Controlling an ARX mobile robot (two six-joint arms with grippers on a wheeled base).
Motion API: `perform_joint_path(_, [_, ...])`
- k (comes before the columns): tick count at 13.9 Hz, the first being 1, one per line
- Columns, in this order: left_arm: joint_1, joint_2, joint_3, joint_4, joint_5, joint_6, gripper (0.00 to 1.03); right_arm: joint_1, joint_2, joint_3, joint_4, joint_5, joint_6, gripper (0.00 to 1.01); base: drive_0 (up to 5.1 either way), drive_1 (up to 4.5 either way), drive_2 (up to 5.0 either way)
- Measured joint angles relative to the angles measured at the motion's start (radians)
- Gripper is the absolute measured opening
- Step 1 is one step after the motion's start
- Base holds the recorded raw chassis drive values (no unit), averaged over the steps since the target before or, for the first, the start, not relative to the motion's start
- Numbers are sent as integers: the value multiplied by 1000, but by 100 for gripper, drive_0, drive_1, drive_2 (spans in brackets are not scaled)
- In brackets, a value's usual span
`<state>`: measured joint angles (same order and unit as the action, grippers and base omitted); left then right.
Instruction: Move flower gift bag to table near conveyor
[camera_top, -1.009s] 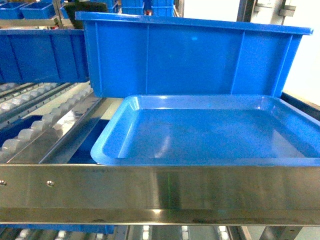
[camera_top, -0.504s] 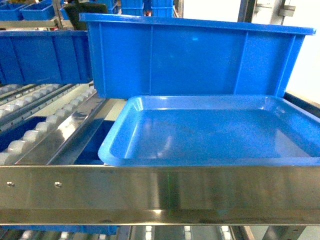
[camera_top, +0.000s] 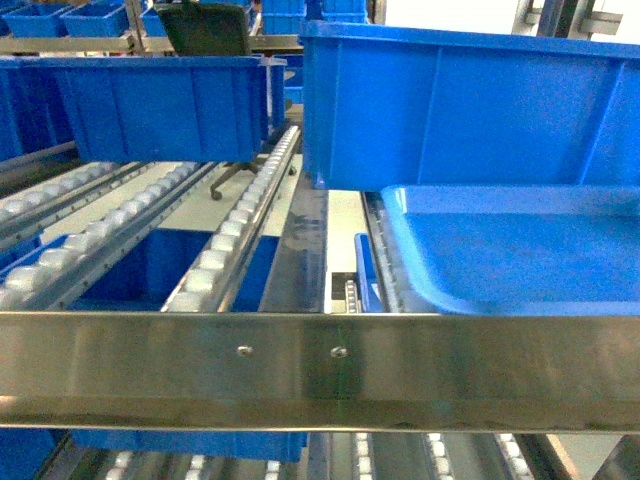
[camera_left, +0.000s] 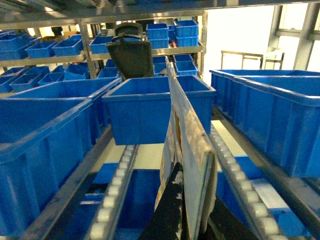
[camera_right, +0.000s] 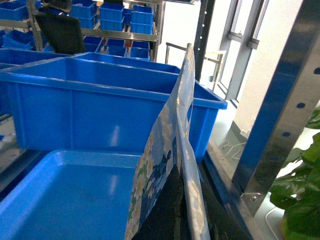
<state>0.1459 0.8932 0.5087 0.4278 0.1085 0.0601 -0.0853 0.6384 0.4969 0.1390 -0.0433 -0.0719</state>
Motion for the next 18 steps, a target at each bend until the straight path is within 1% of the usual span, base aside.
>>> perform_joint_path(18, [2, 0, 0, 1, -1, 0, 2, 0, -1, -1, 0, -2, 0, 2, -467, 71, 386])
